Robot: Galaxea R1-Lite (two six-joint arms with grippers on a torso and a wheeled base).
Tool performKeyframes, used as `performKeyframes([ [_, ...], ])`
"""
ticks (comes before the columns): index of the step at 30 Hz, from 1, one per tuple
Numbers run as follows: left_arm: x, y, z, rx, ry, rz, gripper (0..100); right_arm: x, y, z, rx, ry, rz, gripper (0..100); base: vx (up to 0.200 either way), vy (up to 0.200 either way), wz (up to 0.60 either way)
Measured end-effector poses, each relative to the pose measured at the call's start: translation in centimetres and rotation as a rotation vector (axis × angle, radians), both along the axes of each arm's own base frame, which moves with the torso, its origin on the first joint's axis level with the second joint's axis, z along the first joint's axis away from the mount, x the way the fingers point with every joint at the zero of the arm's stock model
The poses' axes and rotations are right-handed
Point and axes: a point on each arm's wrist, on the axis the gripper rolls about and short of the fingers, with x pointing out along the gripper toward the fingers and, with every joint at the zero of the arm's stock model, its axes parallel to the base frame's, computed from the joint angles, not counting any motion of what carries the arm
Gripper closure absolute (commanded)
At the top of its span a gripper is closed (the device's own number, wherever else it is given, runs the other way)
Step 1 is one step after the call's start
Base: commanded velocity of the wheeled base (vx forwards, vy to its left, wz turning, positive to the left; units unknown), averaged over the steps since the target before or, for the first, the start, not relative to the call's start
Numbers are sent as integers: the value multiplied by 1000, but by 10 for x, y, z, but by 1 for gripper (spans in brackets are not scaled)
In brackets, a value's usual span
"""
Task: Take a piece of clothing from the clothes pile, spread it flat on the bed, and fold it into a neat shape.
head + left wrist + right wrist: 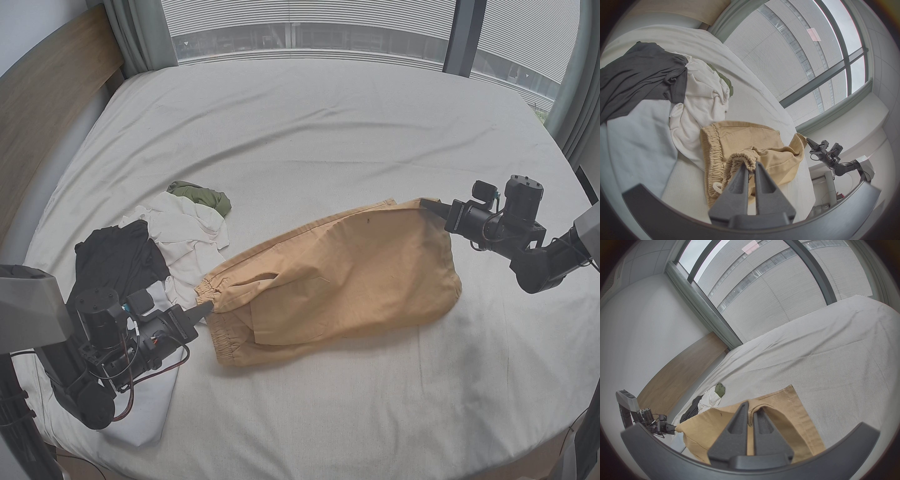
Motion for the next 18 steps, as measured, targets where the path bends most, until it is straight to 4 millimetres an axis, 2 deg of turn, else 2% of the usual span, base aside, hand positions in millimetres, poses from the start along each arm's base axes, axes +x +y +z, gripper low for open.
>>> performKeyframes([
  [8, 6, 0, -2, -1, -1, 17, 100, 13, 4, 2, 0, -12, -1, 100, 0, 0, 0],
  [18, 13, -1, -5, 5, -5, 56, 100, 21, 11, -3, -2, 6, 10, 100, 0, 0, 0],
])
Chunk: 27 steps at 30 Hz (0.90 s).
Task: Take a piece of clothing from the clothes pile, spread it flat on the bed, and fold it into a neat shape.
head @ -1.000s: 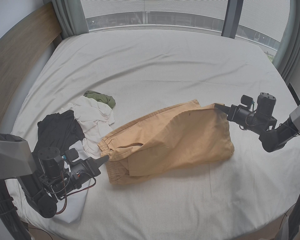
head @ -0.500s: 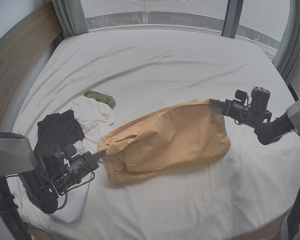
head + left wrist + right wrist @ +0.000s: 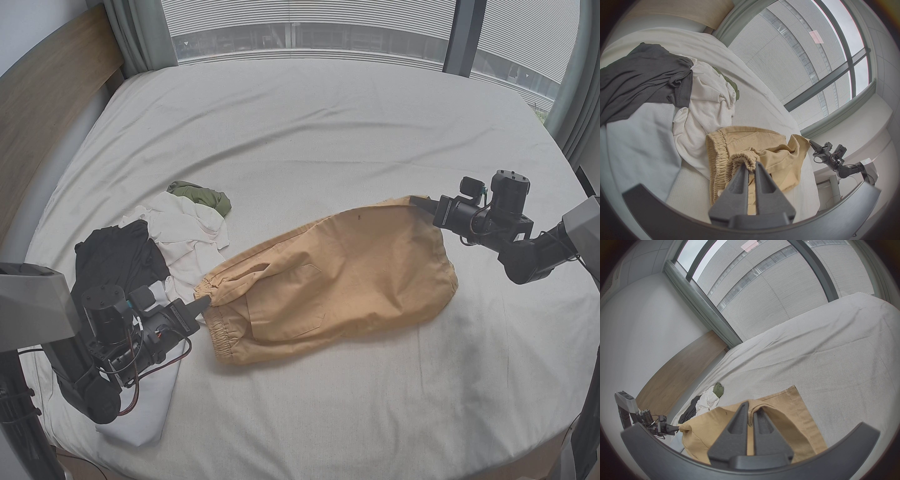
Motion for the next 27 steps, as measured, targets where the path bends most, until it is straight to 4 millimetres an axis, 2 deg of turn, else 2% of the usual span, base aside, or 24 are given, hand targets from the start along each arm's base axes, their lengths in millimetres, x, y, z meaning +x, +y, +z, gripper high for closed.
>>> performKeyframes([
  [11, 7, -1, -1, -1, -9, 17, 100, 15, 3, 0, 3, -31, -23, 100, 0, 0, 0],
  [18, 14, 6, -1, -1, -22, 59, 100, 22, 4, -4, 3, -35, -34, 100, 0, 0, 0],
  [27, 17, 8, -2, -1, -24, 67, 100, 25, 6, -7, 3, -35, -33, 100, 0, 0, 0],
])
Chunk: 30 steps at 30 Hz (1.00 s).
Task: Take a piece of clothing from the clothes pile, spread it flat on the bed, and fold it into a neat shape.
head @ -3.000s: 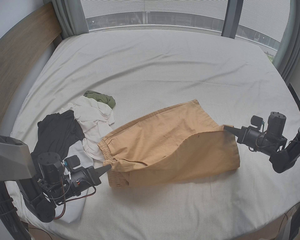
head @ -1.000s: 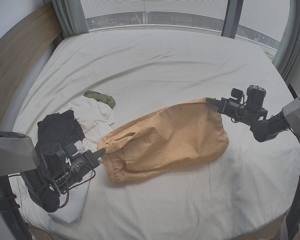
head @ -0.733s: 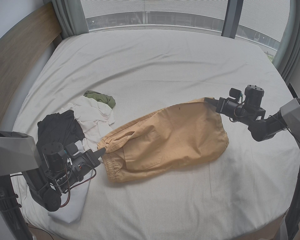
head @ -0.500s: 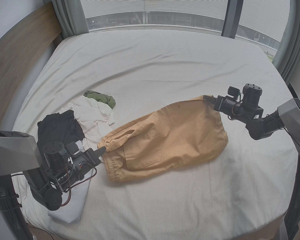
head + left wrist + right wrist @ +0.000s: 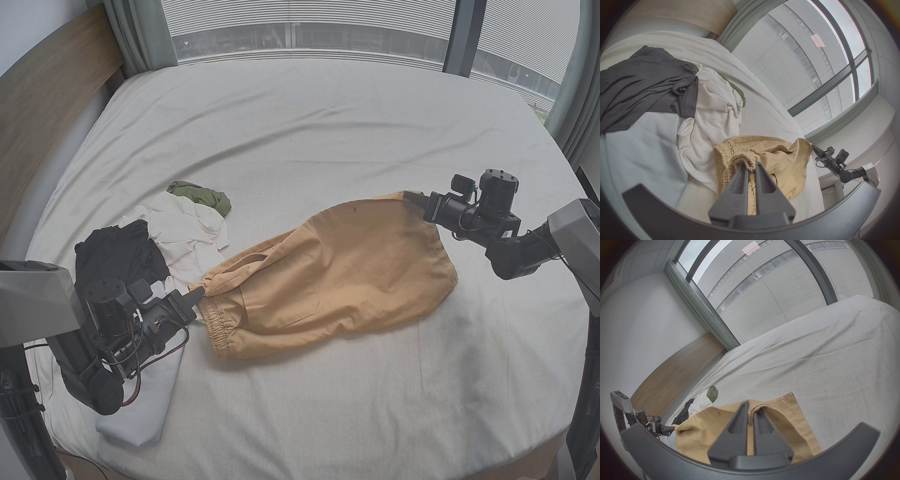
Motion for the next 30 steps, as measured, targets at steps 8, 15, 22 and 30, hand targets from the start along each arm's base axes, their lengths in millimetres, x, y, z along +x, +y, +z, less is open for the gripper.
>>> performKeyframes([
  [8, 0, 0, 0, 0, 1, -2, 0, 1, 0, -3, -15, -5, 1, 100, 0, 0, 0],
  [15, 0, 0, -1, 0, 4, -9, 0, 1, 0, -4, -17, -3, 0, 0, 0, 0, 0],
  [22, 3, 0, 2, 1, -13, 18, 0, 6, 1, -2, -14, -21, -46, 0, 0, 0, 0],
  [30, 5, -1, 7, -2, -36, 34, 0, -4, 0, -1, -18, -2, -48, 0, 0, 0, 0],
])
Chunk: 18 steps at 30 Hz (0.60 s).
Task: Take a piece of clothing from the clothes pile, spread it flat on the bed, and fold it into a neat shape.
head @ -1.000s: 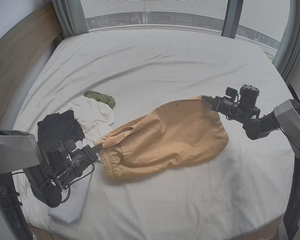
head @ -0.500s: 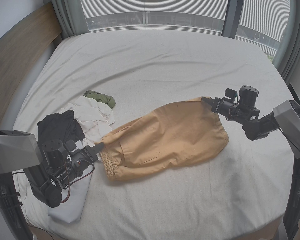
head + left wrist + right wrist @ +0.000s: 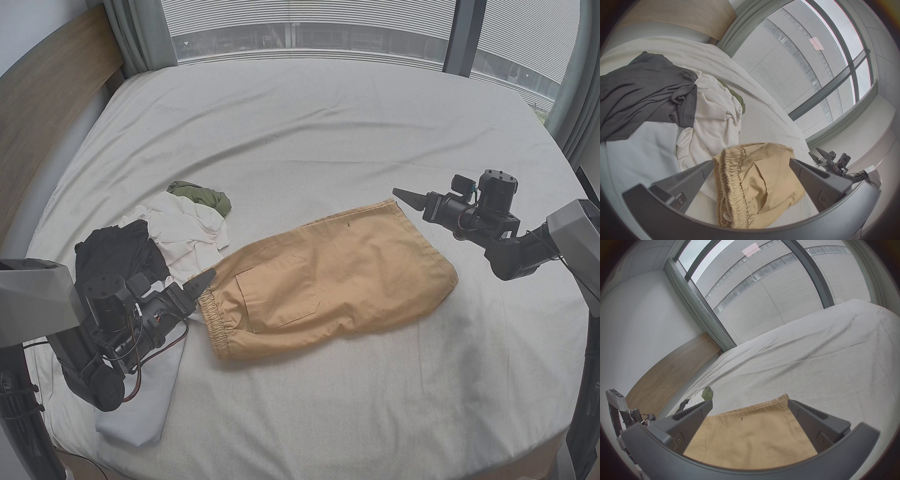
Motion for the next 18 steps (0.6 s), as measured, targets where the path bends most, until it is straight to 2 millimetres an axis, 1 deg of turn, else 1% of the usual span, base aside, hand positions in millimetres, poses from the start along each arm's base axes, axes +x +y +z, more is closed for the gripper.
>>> performKeyframes([
  [6, -5, 0, 12, -8, -32, -10, 0, -25, -4, 3, -5, 40, 2, 0, 0, 0, 0],
  [9, -11, -1, 20, -11, -54, -26, 0, -43, -6, 3, -7, 65, 6, 0, 0, 0, 0],
  [12, -18, -1, 27, -9, -68, -51, 0, -64, -9, -1, -9, 107, 8, 0, 0, 0, 0],
  [16, -31, -2, 32, 16, -80, -104, 0, -94, -14, -9, -10, 144, 8, 0, 0, 0, 0],
  [18, -38, -2, 33, 40, -86, -127, 0, -107, -17, -11, -2, 134, 7, 0, 0, 0, 0],
])
